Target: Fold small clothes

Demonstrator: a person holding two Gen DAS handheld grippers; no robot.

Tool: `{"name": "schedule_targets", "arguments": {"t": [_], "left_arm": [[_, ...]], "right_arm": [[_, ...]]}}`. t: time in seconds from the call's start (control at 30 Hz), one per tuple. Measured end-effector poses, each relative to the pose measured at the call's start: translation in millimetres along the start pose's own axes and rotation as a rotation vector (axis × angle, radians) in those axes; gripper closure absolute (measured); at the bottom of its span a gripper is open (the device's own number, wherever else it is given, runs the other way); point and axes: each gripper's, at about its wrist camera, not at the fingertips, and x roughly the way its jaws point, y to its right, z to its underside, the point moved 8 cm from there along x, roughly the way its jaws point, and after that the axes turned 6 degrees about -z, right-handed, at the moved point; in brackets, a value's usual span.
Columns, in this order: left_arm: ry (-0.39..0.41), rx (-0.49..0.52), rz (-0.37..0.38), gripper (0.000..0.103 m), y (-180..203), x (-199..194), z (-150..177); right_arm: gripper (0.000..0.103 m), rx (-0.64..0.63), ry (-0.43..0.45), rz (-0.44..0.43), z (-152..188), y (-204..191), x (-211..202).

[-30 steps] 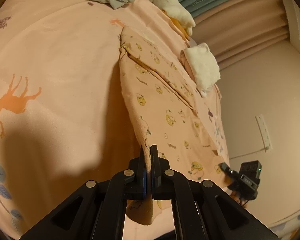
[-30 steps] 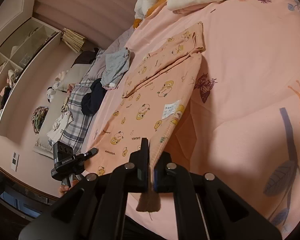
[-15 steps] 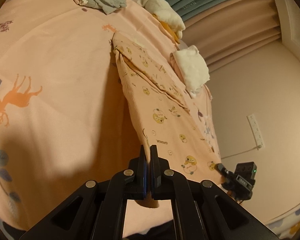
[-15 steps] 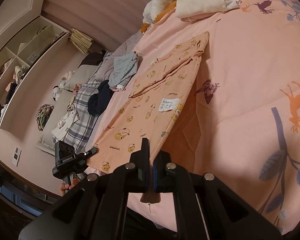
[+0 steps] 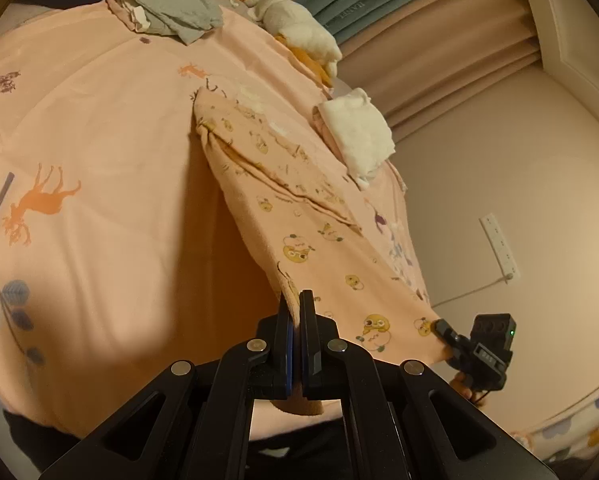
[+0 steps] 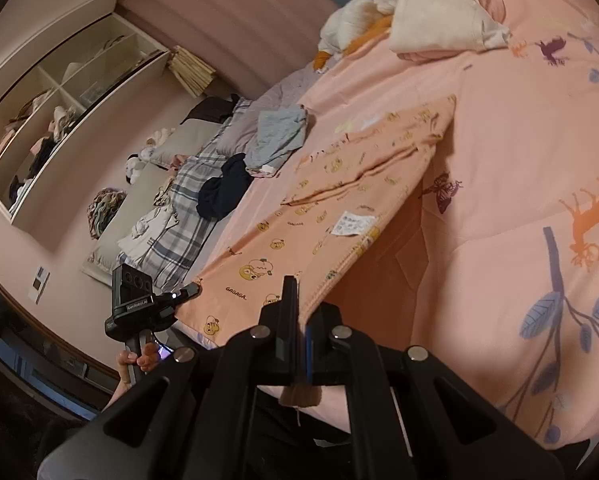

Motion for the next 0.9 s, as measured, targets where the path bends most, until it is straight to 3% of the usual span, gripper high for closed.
{"name": "schedule_targets", "arguments": {"t": [0.37, 0.9], "left_arm": [[0.013, 0.014, 0.037, 0.103, 23, -22, 8], [-0.016, -0.034, -0.014, 0.103, 4, 13, -31]], "right_arm": [[0.099, -0.112, 0.025, -0.012, -3, -33, -31], [0.098, -0.05, 0.049, -0.034, -54, -11, 2]]}}
